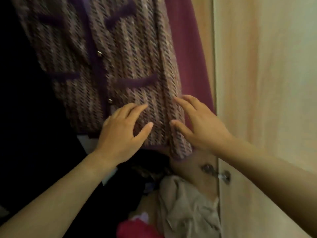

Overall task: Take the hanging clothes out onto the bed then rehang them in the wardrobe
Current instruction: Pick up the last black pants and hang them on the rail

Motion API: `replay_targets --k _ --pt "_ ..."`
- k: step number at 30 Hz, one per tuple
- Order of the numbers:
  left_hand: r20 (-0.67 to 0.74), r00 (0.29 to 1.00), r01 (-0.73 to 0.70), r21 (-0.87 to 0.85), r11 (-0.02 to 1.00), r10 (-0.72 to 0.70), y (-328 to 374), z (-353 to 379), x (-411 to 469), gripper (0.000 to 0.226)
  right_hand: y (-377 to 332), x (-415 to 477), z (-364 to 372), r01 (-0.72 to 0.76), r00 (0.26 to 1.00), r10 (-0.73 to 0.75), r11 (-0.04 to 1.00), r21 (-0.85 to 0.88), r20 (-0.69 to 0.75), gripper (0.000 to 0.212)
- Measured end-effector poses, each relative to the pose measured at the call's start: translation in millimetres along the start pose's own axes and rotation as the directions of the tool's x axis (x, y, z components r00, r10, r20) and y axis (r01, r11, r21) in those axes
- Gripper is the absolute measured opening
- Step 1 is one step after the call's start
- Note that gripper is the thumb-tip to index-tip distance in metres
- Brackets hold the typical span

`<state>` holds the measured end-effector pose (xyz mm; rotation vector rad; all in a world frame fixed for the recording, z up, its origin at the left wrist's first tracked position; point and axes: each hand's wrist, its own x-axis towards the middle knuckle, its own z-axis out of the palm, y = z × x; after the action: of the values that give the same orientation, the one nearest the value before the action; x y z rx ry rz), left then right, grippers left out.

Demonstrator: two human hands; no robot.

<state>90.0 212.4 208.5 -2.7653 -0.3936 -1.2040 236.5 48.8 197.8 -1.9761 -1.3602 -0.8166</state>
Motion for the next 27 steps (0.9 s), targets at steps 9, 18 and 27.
replay_targets --k 9,18,27 --pt "0.279 0.929 -0.163 -0.286 0.944 0.244 141 83 -104 0.064 40 -231 -54 -0.321 0.918 0.365 0.914 -0.248 0.156 0.057" --pt "0.359 0.69 -0.335 -0.612 0.717 0.629 369 148 -182 0.058 66 -461 -170 -0.695 0.608 0.788 0.585 -0.418 0.092 0.063" --pt "0.225 0.389 -0.416 -0.823 0.388 0.893 667 166 -278 0.059 80 -658 -342 -0.846 0.231 0.956 0.107 -0.522 -0.18 0.062"
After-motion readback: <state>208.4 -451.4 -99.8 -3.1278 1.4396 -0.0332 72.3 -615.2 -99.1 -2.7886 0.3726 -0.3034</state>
